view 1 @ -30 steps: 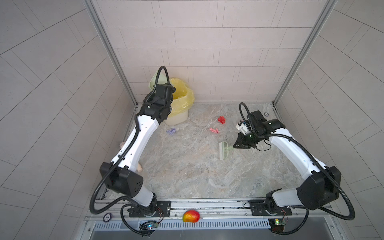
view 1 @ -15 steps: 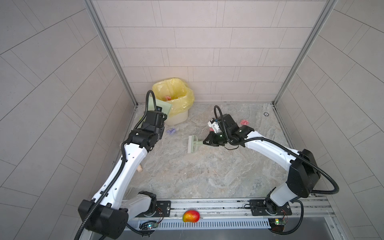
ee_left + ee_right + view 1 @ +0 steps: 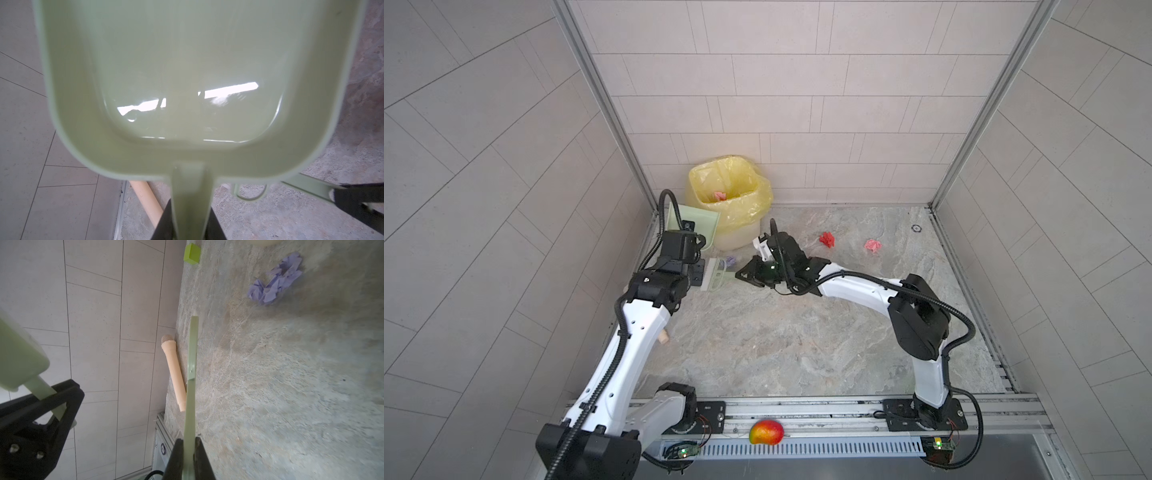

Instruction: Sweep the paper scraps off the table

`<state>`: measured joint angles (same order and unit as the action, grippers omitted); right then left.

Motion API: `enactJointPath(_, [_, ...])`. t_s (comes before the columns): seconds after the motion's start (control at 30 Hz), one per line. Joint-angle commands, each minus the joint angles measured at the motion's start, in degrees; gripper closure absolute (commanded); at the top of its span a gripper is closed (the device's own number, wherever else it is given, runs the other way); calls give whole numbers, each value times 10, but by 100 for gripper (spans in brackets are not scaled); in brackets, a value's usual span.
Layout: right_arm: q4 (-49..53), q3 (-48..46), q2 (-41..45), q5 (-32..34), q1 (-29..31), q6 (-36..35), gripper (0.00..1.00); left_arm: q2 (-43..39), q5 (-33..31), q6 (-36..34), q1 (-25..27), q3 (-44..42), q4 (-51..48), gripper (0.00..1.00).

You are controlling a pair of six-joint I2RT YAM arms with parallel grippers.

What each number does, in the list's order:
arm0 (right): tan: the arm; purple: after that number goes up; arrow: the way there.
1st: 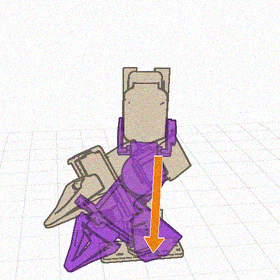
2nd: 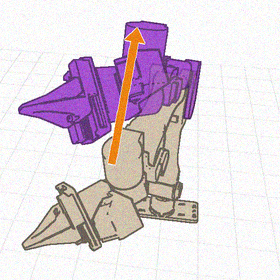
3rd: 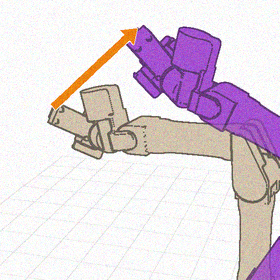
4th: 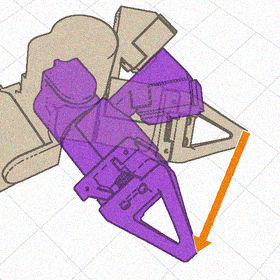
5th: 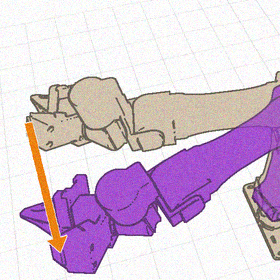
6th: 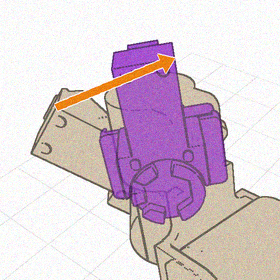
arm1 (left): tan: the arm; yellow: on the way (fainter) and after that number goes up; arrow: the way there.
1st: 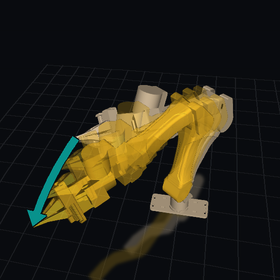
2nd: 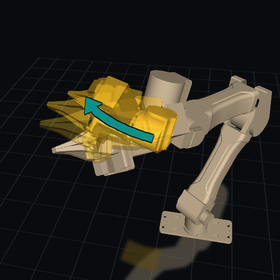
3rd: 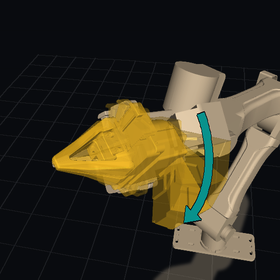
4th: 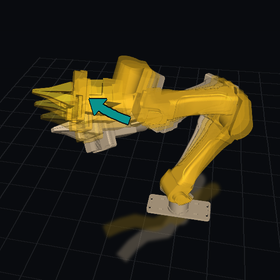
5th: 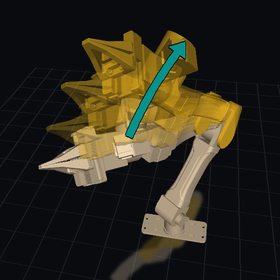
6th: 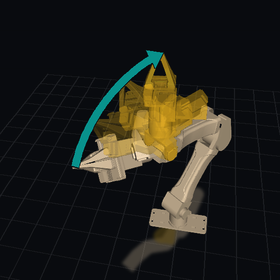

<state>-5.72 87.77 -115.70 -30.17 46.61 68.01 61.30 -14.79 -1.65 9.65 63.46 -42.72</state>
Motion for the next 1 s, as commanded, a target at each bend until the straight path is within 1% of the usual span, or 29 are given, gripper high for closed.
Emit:
enactJointPath(0.0, [-69, 25, -28, 29, 1, 69, 100, -15, 22, 26, -3, -21, -2, 100])
enactJointPath(0.2, [-72, 67, -79, 49, 0, 95, 100, -28, 39, 39, -3, -42, -16, 100])
enactJointPath(0.47, [-80, 104, -128, 64, -6, 137, 100, -29, 33, 33, -4, -43, -28, 100])
enactJointPath(0.73, [-77, 80, -123, 82, -19, 149, 100, -26, 39, 37, -4, -46, -29, 100])
enactJointPath(0.97, [-87, 36, -100, 91, -30, 162, 100, -23, 41, 38, -4, -45, -29, 100])
